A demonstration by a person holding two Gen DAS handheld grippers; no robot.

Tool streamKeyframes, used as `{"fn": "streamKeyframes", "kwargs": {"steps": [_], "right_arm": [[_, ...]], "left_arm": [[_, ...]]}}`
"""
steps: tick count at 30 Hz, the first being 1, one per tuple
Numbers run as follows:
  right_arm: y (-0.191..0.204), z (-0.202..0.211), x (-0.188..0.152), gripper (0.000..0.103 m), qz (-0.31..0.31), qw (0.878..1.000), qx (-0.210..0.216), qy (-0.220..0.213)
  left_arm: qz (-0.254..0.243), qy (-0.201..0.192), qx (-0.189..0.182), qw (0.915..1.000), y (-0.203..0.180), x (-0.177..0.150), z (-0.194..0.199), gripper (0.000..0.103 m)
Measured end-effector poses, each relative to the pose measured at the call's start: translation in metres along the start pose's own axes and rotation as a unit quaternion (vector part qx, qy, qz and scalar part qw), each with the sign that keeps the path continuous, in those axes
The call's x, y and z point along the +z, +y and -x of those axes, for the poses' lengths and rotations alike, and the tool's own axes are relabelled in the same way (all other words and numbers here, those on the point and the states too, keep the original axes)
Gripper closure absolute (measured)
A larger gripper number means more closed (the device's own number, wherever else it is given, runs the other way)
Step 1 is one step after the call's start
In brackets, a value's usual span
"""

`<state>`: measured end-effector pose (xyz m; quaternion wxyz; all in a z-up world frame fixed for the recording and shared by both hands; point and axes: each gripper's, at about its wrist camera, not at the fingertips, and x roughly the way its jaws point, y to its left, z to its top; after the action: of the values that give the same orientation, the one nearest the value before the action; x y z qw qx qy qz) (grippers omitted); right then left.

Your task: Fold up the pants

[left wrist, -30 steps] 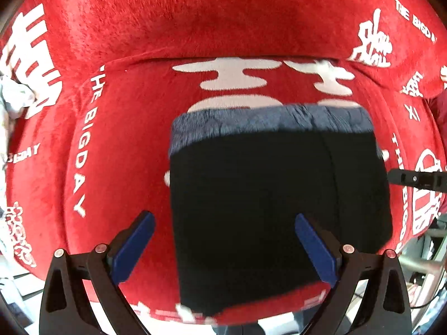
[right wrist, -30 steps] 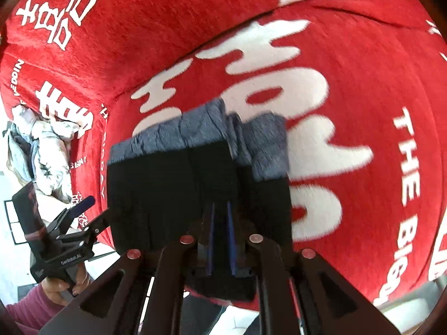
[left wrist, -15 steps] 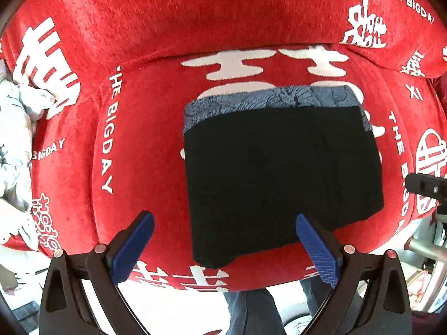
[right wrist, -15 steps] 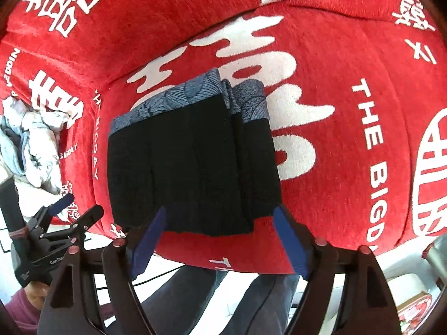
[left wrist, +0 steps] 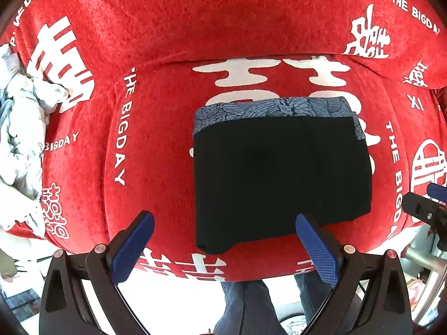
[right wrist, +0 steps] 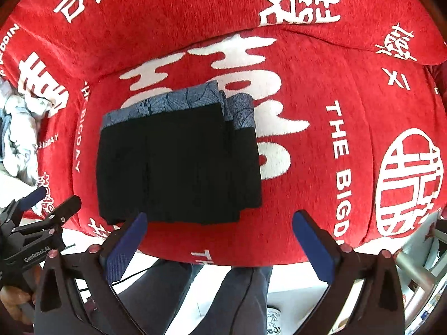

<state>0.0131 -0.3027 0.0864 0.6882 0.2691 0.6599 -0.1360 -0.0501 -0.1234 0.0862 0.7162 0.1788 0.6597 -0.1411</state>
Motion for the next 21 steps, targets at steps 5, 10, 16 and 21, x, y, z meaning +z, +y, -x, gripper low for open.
{"fn": "streamKeyframes", "kwargs": {"steps": [5, 10, 16, 21], "right_arm": [[0.008, 0.005, -0.003, 0.0, -0.001, 1.0, -0.003, 0.0], [0.014, 0.005, -0.001, 0.0, 0.005, 1.0, -0.009, 0.008], [0.021, 0.008, 0.0, 0.0, 0.013, 1.0, -0.015, 0.007], [0.024, 0.008, 0.002, 0.0, 0.016, 1.0, -0.02, 0.007]], "left_arm": [[0.005, 0.004, -0.002, 1.0, 0.003, 0.0, 0.001, 0.002], [0.011, 0.003, -0.002, 0.9999, 0.007, 0.0, 0.003, 0.002], [0.008, -0.004, 0.009, 0.9999, 0.009, 0.001, 0.007, 0.002], [0.001, -0.016, 0.027, 0.9995, 0.01, 0.002, 0.011, 0.002]]}}
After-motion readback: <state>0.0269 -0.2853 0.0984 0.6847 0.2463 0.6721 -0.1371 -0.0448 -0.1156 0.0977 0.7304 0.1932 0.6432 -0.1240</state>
